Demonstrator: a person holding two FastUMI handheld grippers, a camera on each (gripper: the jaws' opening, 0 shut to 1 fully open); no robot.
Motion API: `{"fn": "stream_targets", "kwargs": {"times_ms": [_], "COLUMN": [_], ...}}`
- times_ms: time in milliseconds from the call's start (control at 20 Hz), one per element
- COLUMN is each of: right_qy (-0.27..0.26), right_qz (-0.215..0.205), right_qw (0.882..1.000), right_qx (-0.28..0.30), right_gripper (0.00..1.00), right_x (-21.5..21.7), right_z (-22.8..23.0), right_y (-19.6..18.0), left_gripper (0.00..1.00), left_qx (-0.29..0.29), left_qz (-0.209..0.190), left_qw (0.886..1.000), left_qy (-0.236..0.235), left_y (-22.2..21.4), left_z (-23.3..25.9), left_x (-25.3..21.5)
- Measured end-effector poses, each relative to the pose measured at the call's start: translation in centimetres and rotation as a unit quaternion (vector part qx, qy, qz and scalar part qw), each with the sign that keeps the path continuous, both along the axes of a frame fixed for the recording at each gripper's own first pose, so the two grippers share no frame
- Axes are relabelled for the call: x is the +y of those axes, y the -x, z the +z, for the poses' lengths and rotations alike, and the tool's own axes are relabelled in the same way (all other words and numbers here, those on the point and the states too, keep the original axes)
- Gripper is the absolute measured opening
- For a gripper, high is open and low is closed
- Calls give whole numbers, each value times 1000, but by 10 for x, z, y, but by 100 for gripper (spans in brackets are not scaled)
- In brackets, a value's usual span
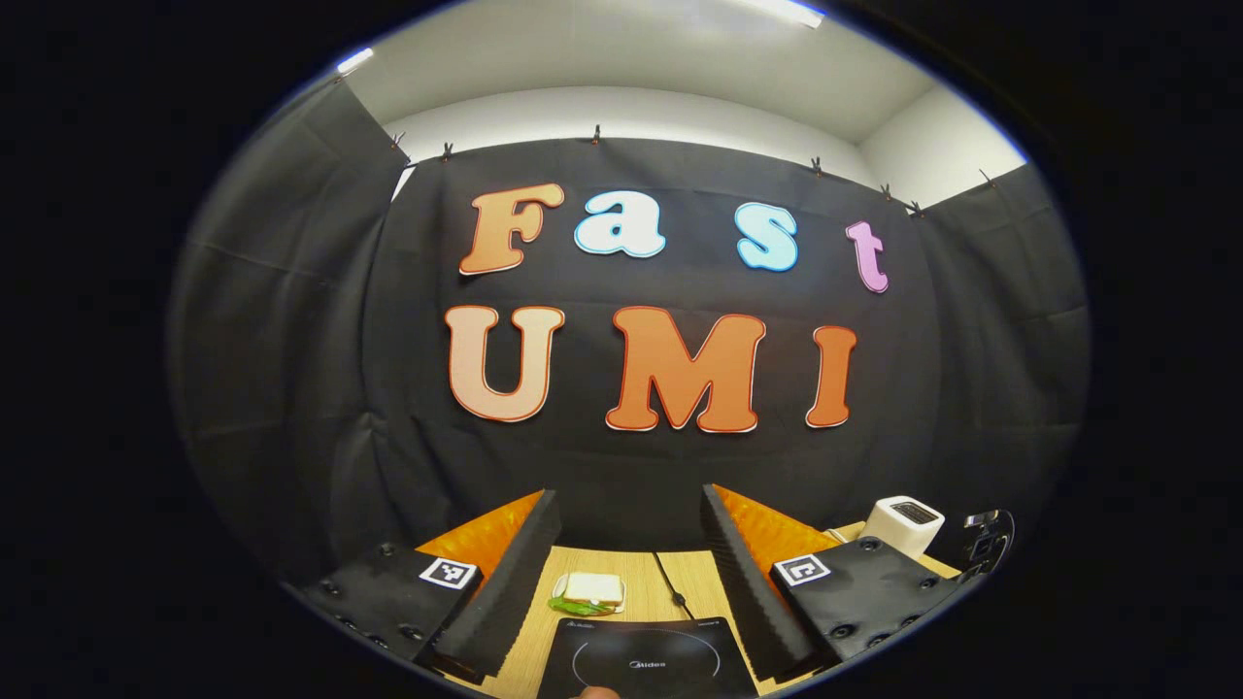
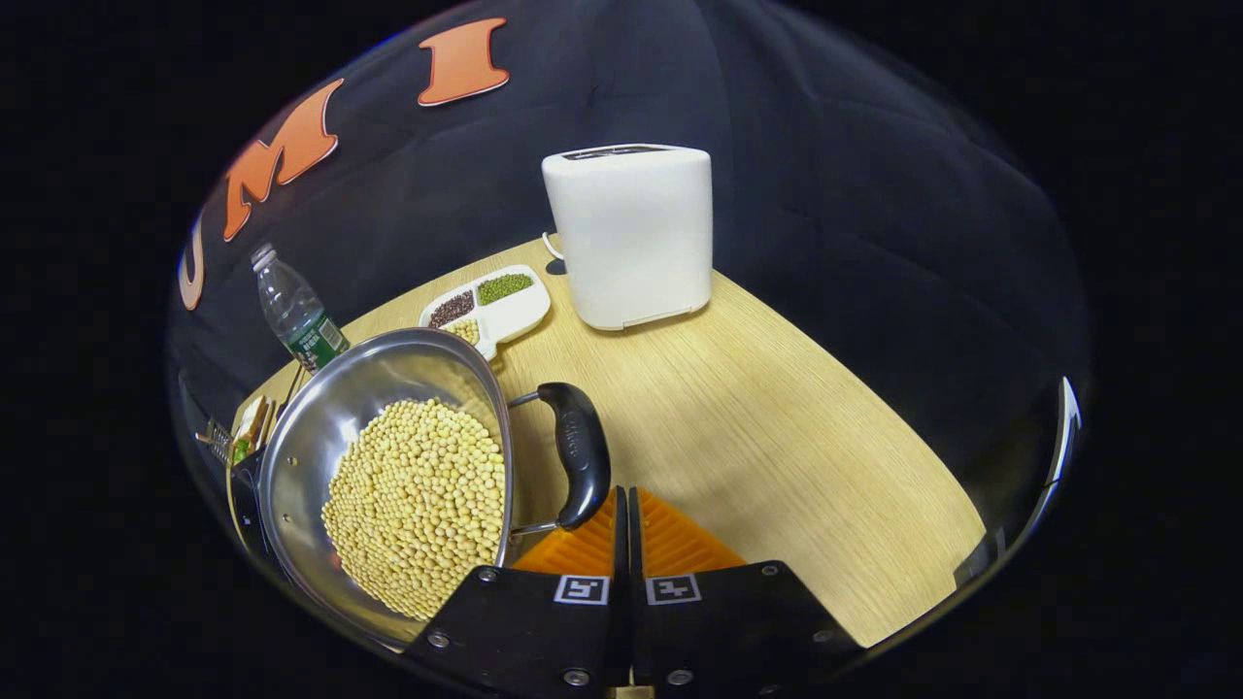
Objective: First push the handle of the pot to place it horizontally, then grasp the pot with both hands and set it on the induction cooktop.
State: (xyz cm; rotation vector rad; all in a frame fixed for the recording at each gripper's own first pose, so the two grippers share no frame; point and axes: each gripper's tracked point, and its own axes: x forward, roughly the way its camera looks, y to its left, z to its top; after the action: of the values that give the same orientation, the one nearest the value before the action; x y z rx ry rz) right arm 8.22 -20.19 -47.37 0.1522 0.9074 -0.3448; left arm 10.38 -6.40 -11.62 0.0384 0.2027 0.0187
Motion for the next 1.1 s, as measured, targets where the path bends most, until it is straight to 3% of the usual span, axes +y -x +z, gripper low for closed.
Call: {"fn": "stream_targets", "kwargs": {"times_ms": [250,350,550,700,800,900,1000,1050,1100], "right_qy": [-3,2,33,29,30,32,34,34,33], "right_qz": [3,6,18,12,14,22,33,40,48], "right_qw": [1000,1000,999,999,998,997,996,995,994], "right_qx": [0,-2,-22,-41,-51,-62,-77,-84,-89], "right_gripper": [0,0,0,0,2,8,25,40,41], "right_x": [1,0,-11,-19,-24,-24,-19,-17,-12], "right_z": [-1,2,25,47,58,67,75,79,82], "right_y": [-5,-4,7,17,21,21,15,12,7], "left_gripper": [93,97,96,93,96,96,96,96,96], "left_qx": [31,51,85,115,137,156,176,186,196], "left_qz": [-7,-12,-32,-48,-59,-76,-93,-101,-109], "left_qw": [999,999,995,991,987,983,978,976,973], "left_qy": [-2,6,29,40,56,63,58,56,53], "left_y": [-11,-18,-29,-32,-31,-28,-24,-22,-20], "left_z": [-39,-62,-108,-150,-180,-207,-237,-250,-264], "left_x": [-16,-29,-60,-87,-109,-135,-157,-168,-178]}}
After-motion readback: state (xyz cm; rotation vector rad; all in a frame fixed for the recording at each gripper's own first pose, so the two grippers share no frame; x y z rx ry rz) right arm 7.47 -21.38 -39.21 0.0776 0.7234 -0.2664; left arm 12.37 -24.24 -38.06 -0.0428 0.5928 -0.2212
